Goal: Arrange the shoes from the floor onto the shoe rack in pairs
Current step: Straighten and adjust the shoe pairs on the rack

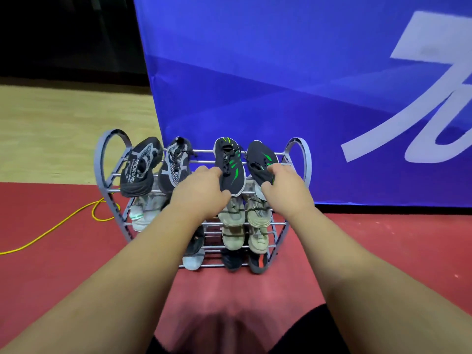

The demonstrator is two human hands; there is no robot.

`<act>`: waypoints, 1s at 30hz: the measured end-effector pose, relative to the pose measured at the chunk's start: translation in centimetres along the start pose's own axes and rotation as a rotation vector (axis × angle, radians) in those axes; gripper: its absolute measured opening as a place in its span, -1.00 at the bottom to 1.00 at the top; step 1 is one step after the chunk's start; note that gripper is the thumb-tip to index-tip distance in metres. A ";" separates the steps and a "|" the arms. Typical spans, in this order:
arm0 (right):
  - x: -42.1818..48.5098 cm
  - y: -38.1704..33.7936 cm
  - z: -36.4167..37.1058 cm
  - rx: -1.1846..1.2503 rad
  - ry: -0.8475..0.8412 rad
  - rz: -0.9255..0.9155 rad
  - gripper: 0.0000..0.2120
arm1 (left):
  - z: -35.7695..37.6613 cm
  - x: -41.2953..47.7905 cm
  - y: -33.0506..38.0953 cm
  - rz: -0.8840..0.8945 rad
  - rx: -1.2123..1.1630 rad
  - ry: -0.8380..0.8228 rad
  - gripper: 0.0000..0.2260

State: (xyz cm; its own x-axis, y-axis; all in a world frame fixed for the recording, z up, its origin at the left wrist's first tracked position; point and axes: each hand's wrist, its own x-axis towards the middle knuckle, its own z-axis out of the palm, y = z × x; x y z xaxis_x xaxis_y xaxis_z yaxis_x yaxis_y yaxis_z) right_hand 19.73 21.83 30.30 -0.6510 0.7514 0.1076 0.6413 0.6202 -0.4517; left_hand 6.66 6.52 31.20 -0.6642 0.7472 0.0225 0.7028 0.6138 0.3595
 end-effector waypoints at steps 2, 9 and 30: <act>1.5 1.1 1.5 0.085 0.098 0.012 -0.55 | 2.2 1.5 0.4 -0.033 -0.090 0.068 -0.49; 4.7 4.3 7.0 0.201 0.256 0.010 -0.31 | 9.0 5.5 -0.2 -0.135 -0.286 0.234 -0.18; 6.2 6.4 9.2 0.203 0.145 0.058 -0.17 | 12.1 8.3 -0.7 -0.125 -0.273 0.245 -0.31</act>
State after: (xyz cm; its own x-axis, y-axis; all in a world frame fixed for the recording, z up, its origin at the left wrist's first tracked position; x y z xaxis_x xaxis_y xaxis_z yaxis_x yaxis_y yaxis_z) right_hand 16.07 28.40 19.88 -0.5412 0.8179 0.1952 0.5720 0.5282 -0.6275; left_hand 3.78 15.35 19.89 -0.8046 0.5680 0.1733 0.5410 0.5808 0.6082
